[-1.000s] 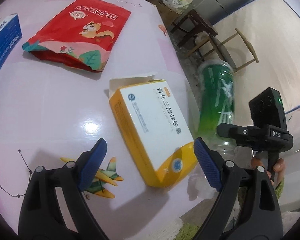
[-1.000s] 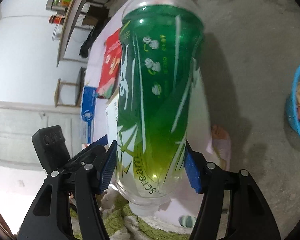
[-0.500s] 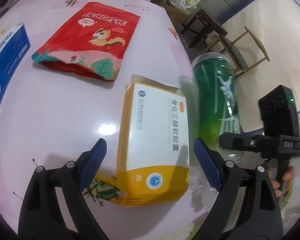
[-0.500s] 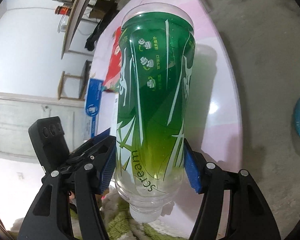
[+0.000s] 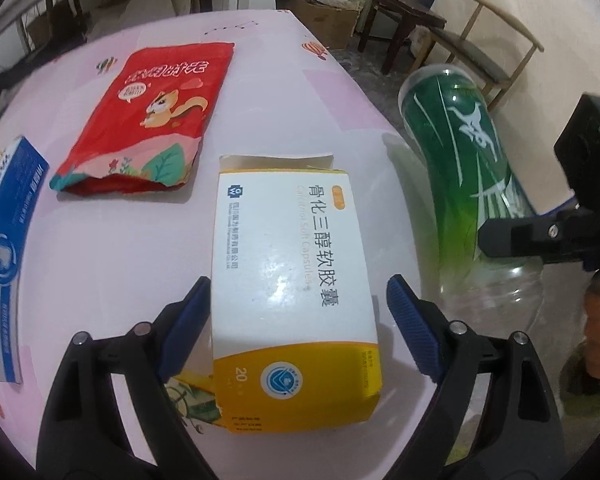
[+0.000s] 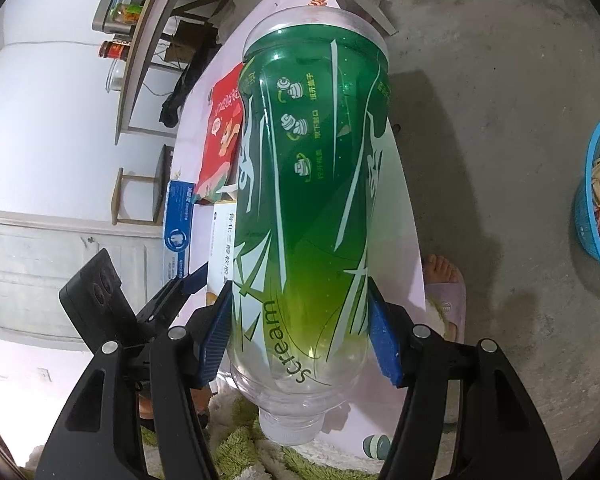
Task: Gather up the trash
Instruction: 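Close the left tool on the medicine box while the right tool holds the bottle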
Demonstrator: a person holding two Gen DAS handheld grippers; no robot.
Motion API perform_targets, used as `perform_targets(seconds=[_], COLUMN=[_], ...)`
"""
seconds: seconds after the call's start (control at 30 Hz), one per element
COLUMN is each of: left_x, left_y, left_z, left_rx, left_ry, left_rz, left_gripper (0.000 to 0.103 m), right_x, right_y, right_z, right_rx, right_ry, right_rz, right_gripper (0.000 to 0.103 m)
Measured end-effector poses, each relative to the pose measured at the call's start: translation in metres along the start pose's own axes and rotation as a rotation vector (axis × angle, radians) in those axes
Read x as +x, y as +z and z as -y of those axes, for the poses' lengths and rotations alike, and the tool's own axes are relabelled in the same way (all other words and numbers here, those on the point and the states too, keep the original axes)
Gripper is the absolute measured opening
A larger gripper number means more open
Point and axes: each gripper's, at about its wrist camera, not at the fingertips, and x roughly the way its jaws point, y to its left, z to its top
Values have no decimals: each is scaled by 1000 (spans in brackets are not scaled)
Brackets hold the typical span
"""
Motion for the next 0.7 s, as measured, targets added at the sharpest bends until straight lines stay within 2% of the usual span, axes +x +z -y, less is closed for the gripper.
perform_targets(seconds=[0.13, 0.7], left_x=[2, -10], left_y=[-2, -5], left_z=[4, 2], left_rx=[19, 14], left_ry=[35, 48], left_rz=[-4, 39], left_gripper=[73, 69], right_x=[2, -2], right_y=[-2, -8], right_z=[-1, -3], right_rx=[0, 2], right_ry=[1, 10], right_rz=[3, 19], right_gripper=[60, 60])
